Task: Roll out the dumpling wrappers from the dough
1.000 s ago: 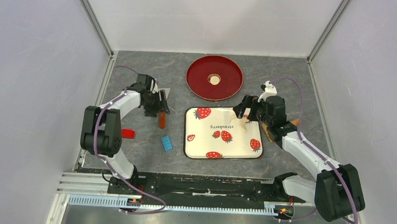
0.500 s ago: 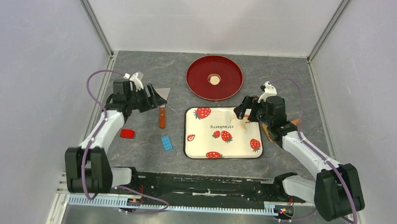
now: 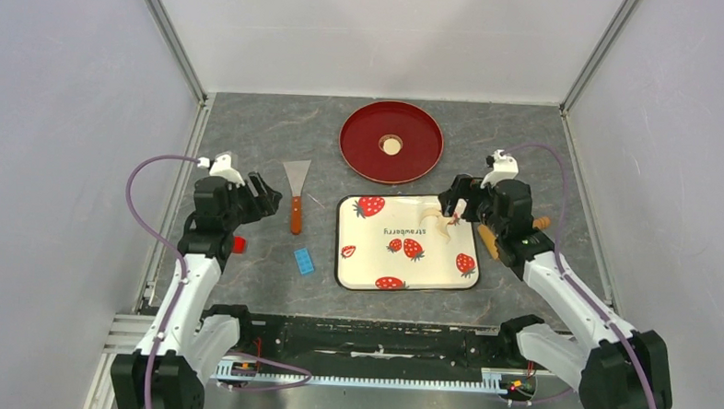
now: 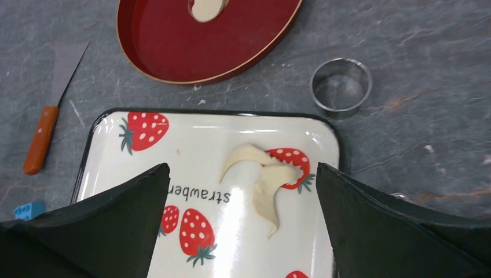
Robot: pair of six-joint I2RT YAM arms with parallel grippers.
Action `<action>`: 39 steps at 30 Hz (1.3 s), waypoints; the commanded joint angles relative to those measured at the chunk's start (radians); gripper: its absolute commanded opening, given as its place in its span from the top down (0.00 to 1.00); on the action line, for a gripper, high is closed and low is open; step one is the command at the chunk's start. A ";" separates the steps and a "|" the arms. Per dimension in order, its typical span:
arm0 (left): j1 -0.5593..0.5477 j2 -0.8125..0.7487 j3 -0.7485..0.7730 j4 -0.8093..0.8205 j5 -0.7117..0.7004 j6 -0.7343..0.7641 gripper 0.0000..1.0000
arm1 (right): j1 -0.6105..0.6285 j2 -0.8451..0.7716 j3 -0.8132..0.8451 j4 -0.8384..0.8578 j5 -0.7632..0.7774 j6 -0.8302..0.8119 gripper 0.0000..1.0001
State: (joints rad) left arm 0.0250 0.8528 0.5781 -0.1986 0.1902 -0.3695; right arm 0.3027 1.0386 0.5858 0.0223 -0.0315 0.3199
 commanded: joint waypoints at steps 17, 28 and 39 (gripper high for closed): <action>0.000 0.197 -0.121 0.443 -0.258 0.186 0.22 | -0.005 -0.231 -0.326 0.308 0.405 -0.279 0.02; -0.011 0.437 -0.160 0.727 -0.369 0.176 0.22 | -0.009 -0.197 -0.833 1.138 0.570 -0.503 0.02; -0.067 0.577 -0.264 1.129 -0.380 0.301 0.21 | -0.075 0.198 -0.571 1.050 0.483 -0.489 0.02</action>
State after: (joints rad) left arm 0.0032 1.3823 0.3782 0.6468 -0.1581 -0.1665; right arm 0.2607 1.1790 0.0032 1.0183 0.4789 -0.1589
